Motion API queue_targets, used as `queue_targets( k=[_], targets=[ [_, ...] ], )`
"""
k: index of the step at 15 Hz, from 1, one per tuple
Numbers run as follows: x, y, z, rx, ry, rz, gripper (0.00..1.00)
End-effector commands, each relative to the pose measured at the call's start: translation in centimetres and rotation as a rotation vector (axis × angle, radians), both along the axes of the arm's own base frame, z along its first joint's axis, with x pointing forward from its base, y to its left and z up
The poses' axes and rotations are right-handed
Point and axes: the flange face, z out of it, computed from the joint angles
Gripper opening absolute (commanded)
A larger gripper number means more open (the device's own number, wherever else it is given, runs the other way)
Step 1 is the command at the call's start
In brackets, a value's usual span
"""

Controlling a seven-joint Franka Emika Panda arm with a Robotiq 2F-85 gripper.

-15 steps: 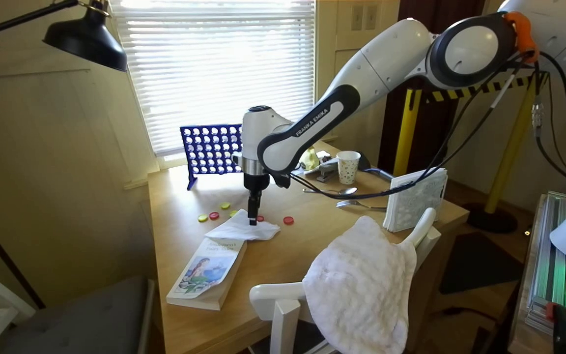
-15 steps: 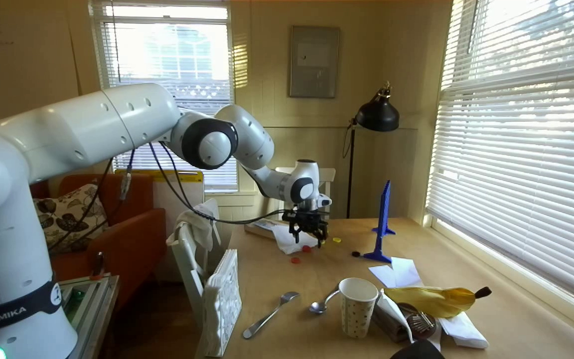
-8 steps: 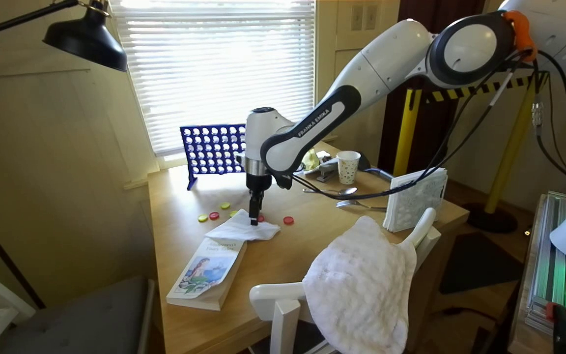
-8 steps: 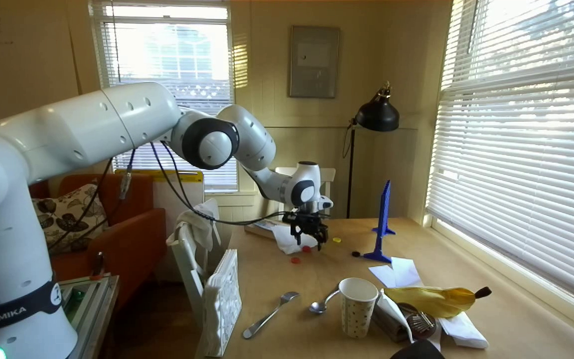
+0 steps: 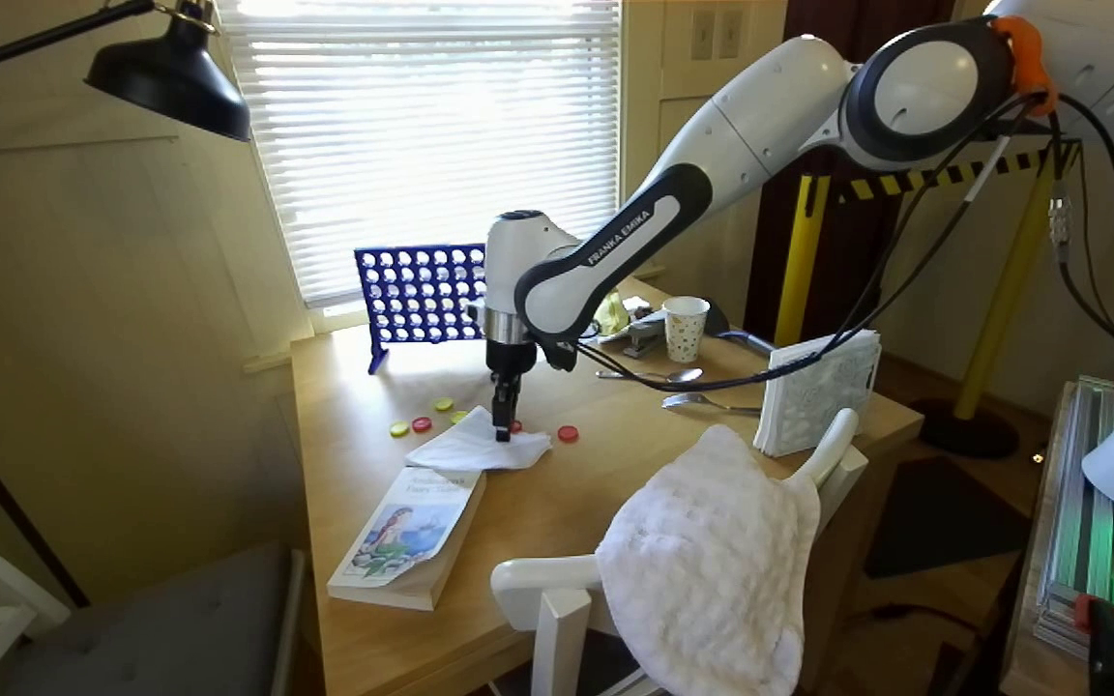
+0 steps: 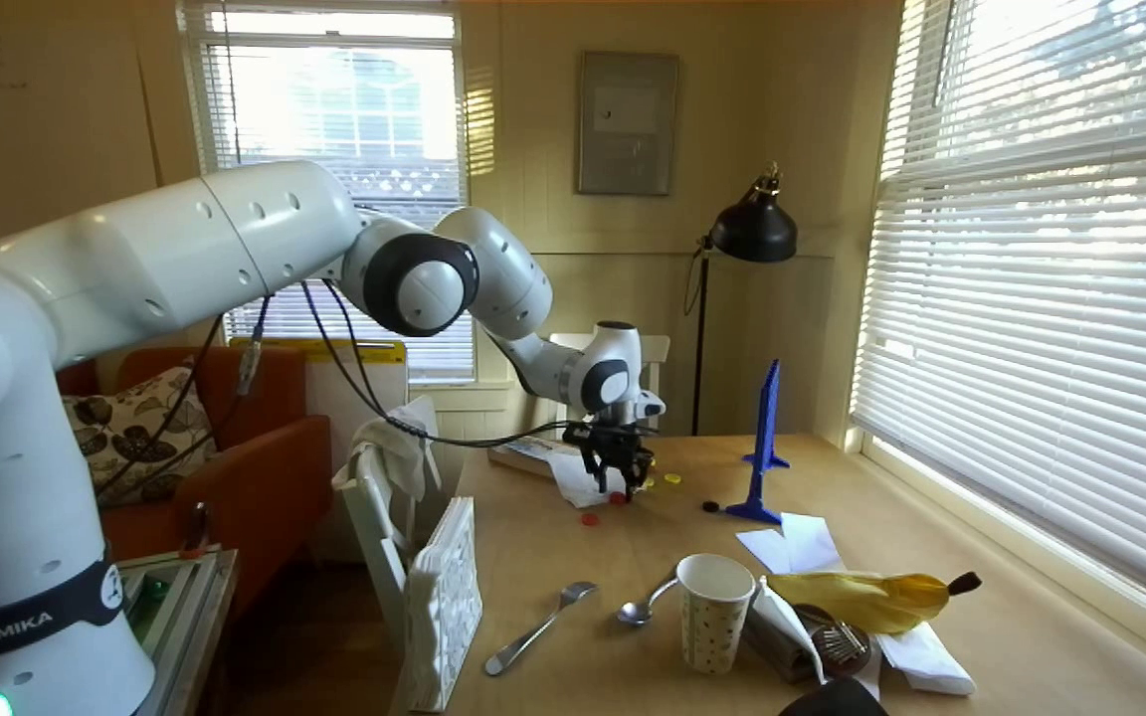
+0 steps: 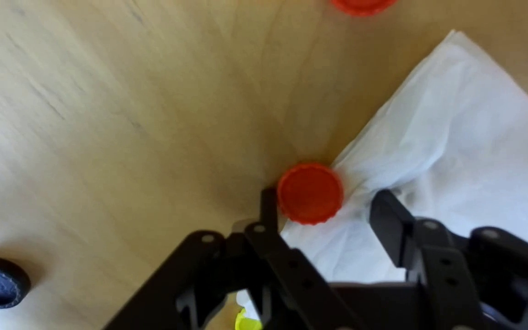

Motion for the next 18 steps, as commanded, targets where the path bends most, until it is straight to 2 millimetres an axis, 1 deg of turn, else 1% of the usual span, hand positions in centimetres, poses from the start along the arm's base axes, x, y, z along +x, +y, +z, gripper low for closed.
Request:
queue_targets(
  k=[1, 3, 7, 10, 13, 15, 18],
  targets=[
    [-1.0, 0.0, 0.5, 0.030, 0.009, -0.017, 0.88],
    [-1.2, 0.0, 0.7, 0.032, -0.007, -0.034, 1.00],
    [-2.4, -0.3, 1.3, 0.063, -0.036, -0.082, 1.00],
    [-3.5, -1.1, 1.6, 0.075, -0.058, -0.124, 1.00],
    [-4.1, -2.3, 1.6, 0.093, -0.069, -0.168, 1.00],
    [-4.2, -3.2, 1.5, 0.096, -0.086, -0.186, 1.00],
    [-3.9, -3.9, 1.0, 0.106, -0.105, -0.189, 0.99]
  ],
)
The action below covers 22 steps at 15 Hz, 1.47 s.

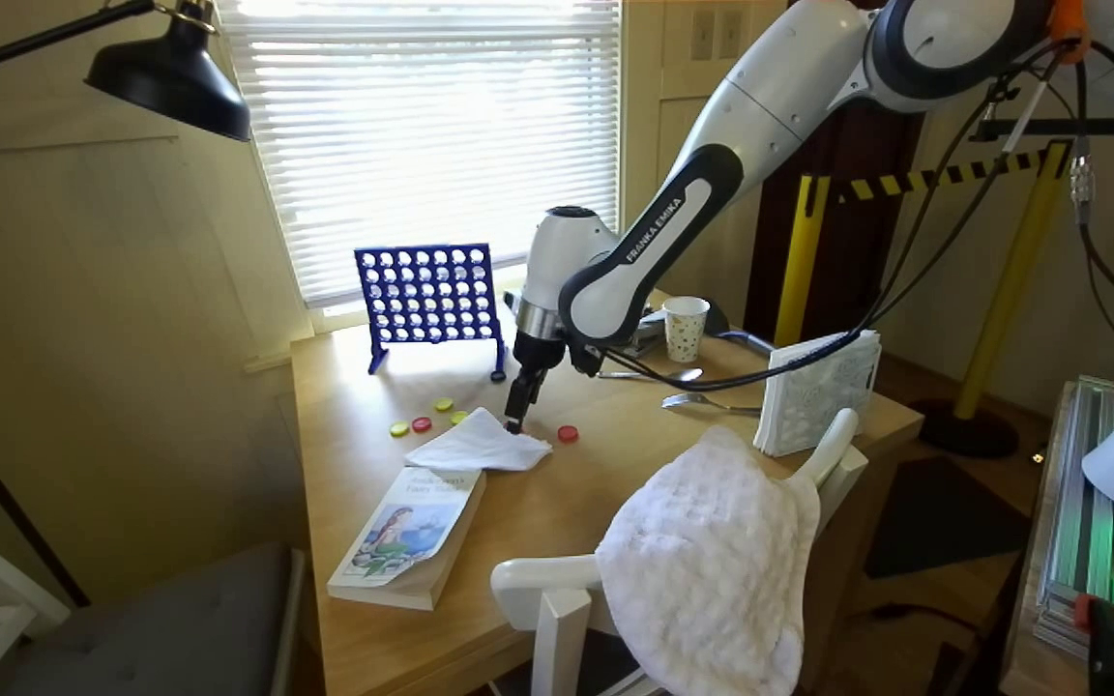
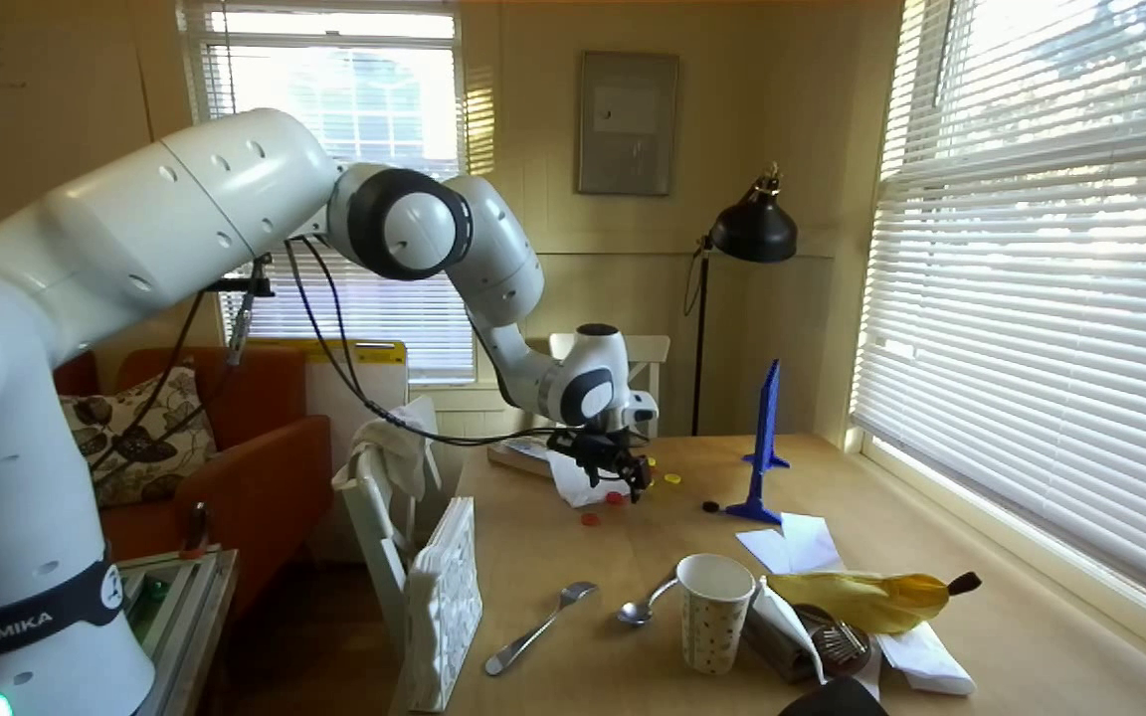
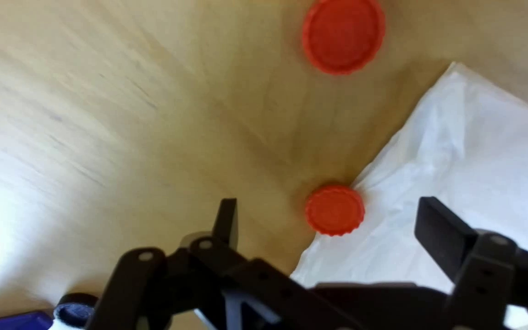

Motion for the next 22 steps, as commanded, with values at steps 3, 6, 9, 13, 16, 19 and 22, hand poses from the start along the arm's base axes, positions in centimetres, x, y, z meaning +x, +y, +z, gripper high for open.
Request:
queue_targets(
  k=[3, 6, 9, 13, 16, 19, 22],
  targets=[
    [-0.1, -0.6, 0.1, 0.023, -0.003, -0.008, 0.98],
    [0.1, 0.0, 0.1, 0.019, -0.002, 0.011, 0.92],
    [0.1, 0.2, 0.1, 0.021, 0.001, 0.014, 0.86],
    [0.2, 0.3, 0.0, 0.024, 0.002, 0.017, 0.71],
    [0.4, 0.6, -0.2, 0.021, 0.000, 0.021, 0.67],
    [0.7, 0.9, -0.3, 0.022, 0.006, 0.033, 0.67],
    [1.0, 1.2, -0.5, 0.020, 0.018, 0.046, 0.55]
  ],
)
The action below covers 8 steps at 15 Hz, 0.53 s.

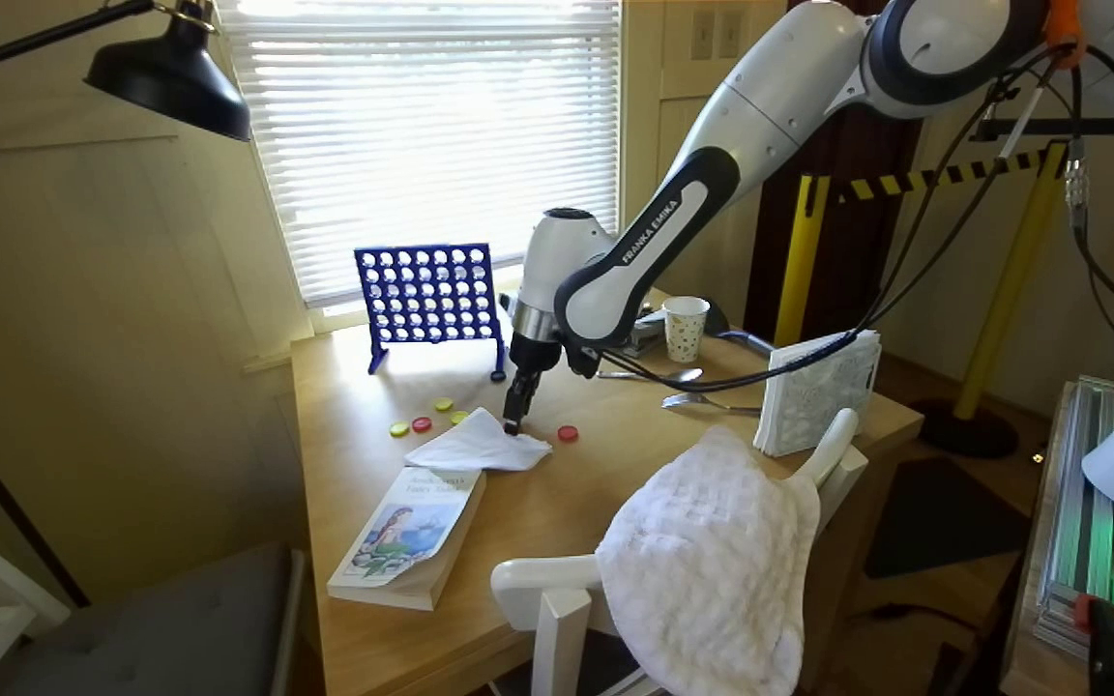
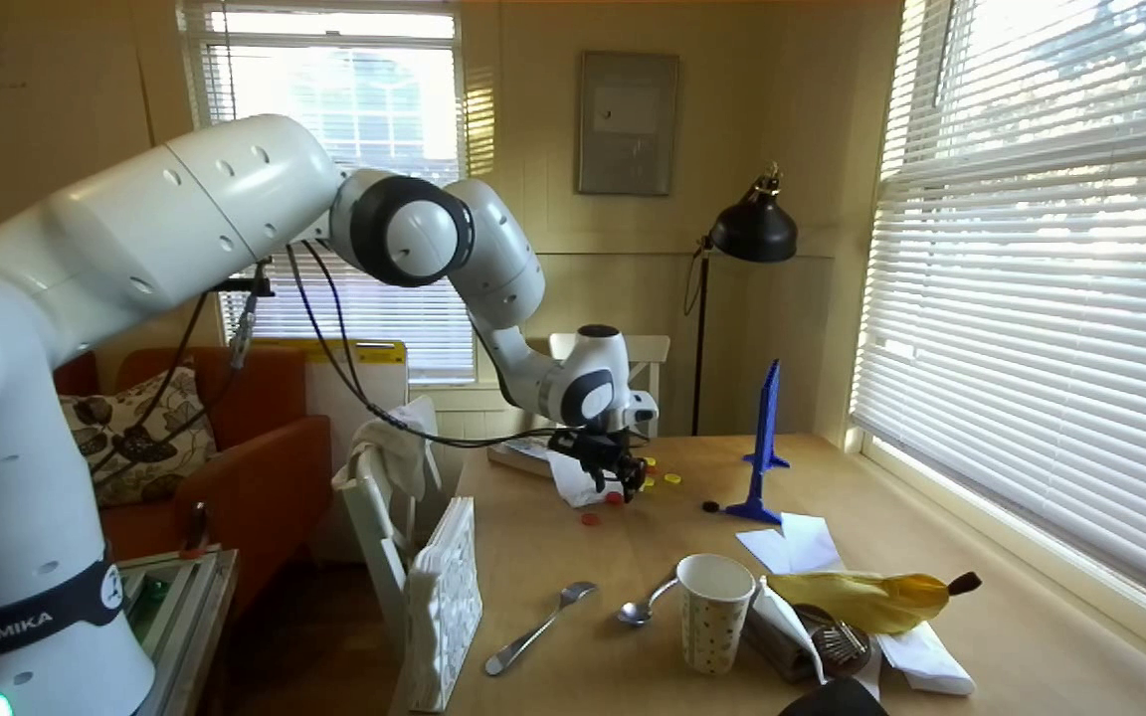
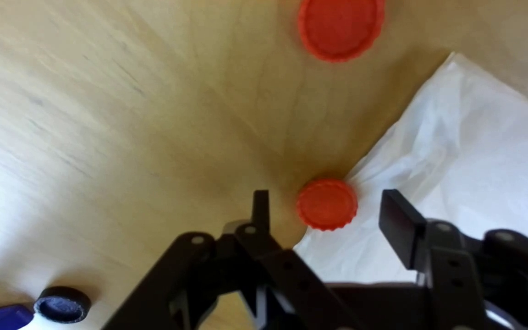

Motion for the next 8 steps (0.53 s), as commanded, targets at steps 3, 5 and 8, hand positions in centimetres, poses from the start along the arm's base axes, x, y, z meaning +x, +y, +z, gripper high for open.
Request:
queue_targets(
  k=[3, 5, 8],
  targets=[
    [0.94, 0.77, -0.45, 0.009, 0.028, 0.024, 0.31],
    [1.11, 0.85, -0.51, 0.006, 0.031, 0.025, 0.16],
    [1.32, 0.92, -0.34, 0.002, 0.035, 0.027, 0.09]
  ],
)
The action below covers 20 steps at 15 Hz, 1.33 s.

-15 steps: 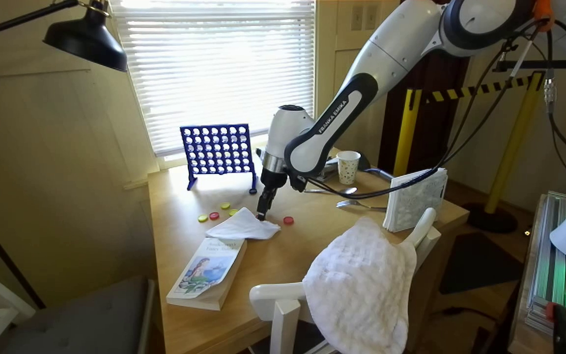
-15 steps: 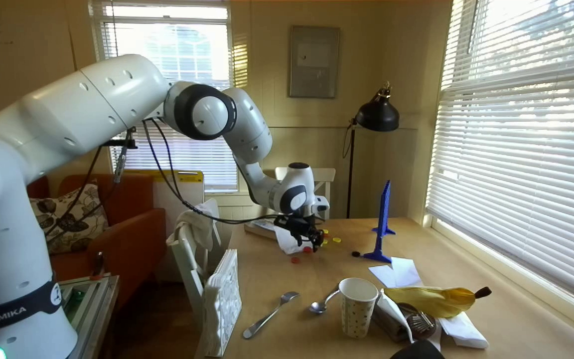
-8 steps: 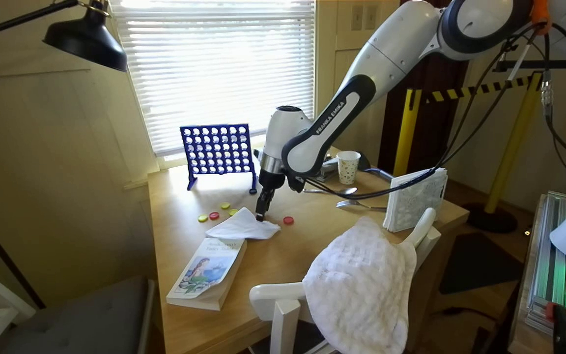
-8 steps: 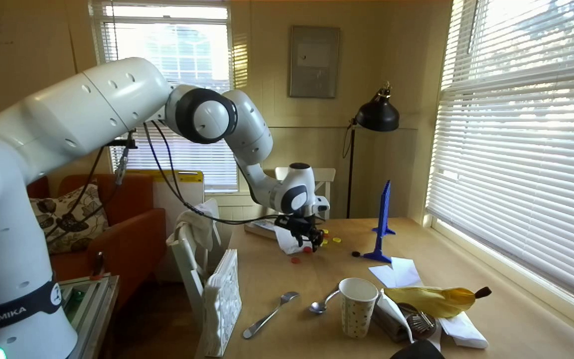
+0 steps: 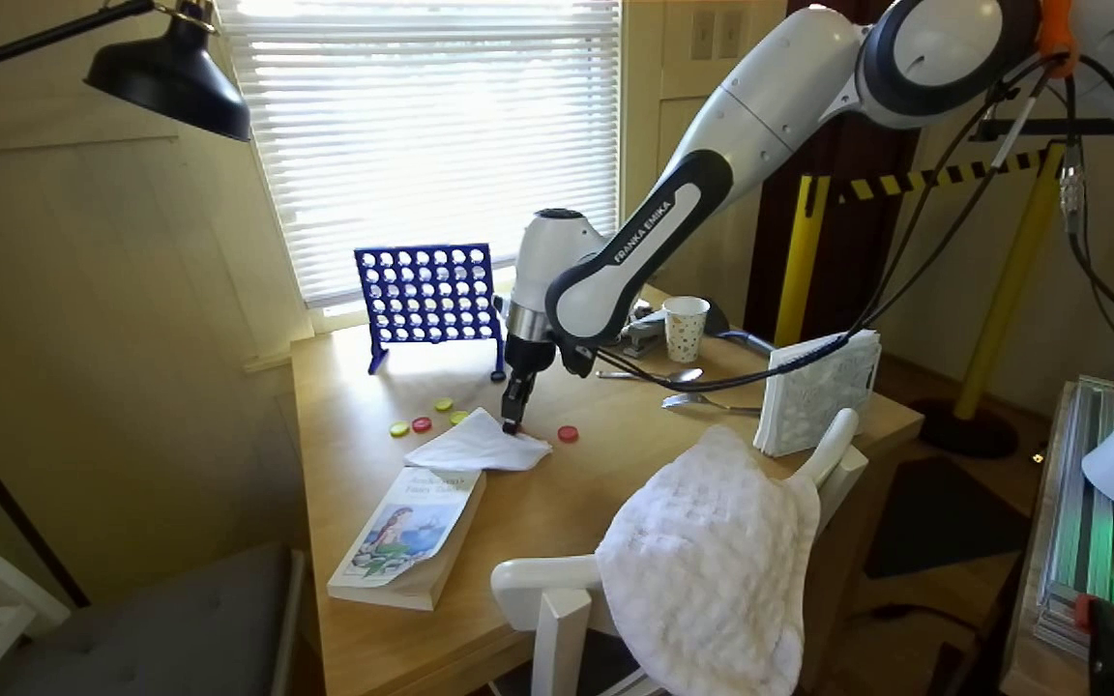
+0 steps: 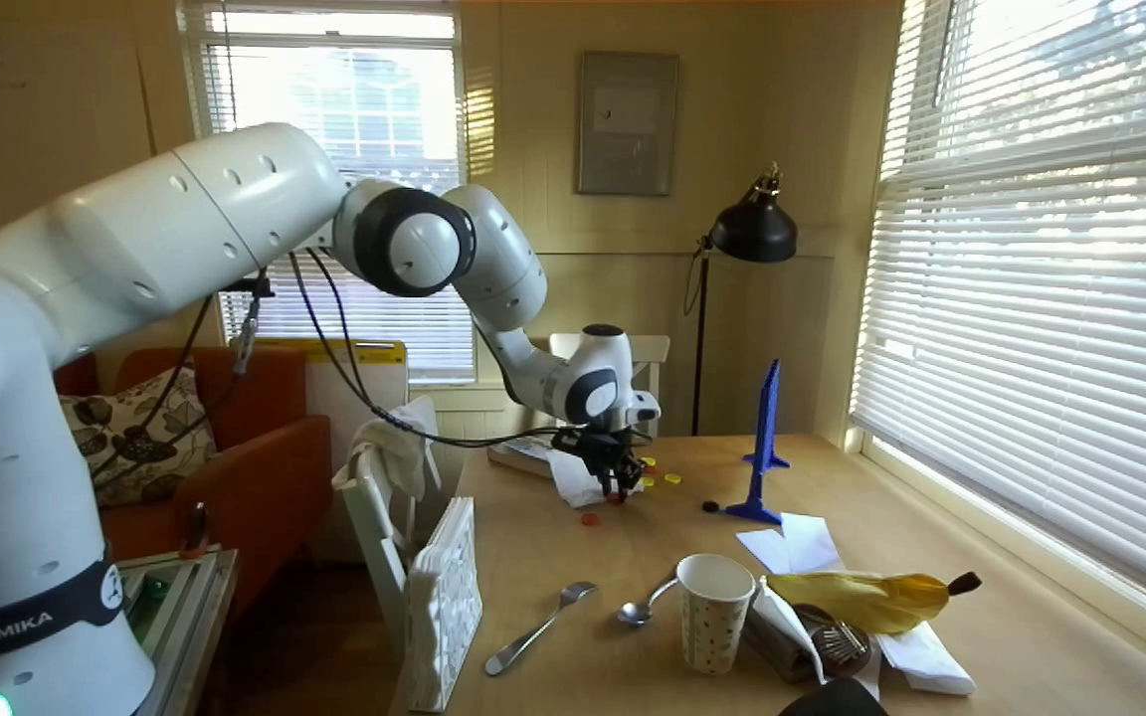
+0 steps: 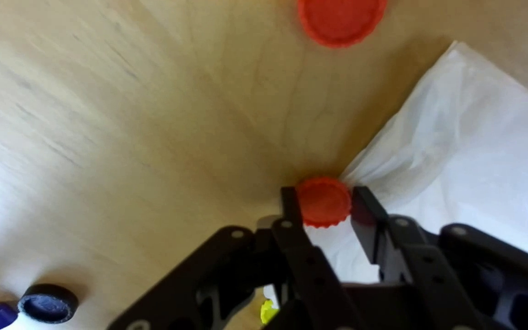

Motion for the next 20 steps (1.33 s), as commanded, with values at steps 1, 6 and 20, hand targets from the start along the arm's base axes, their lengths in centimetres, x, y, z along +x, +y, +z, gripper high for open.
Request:
queue_targets(
  k=[1, 6, 20],
  targets=[
    [0.6, 0.5, -0.1, 0.007, 0.016, 0.012, 0.08],
    [-2.0, 0.4, 3.5, -0.060, -0.054, -0.062, 0.00],
    [-3.4, -1.9, 3.9, -0.048, -0.069, -0.008, 0.68]
  ],
)
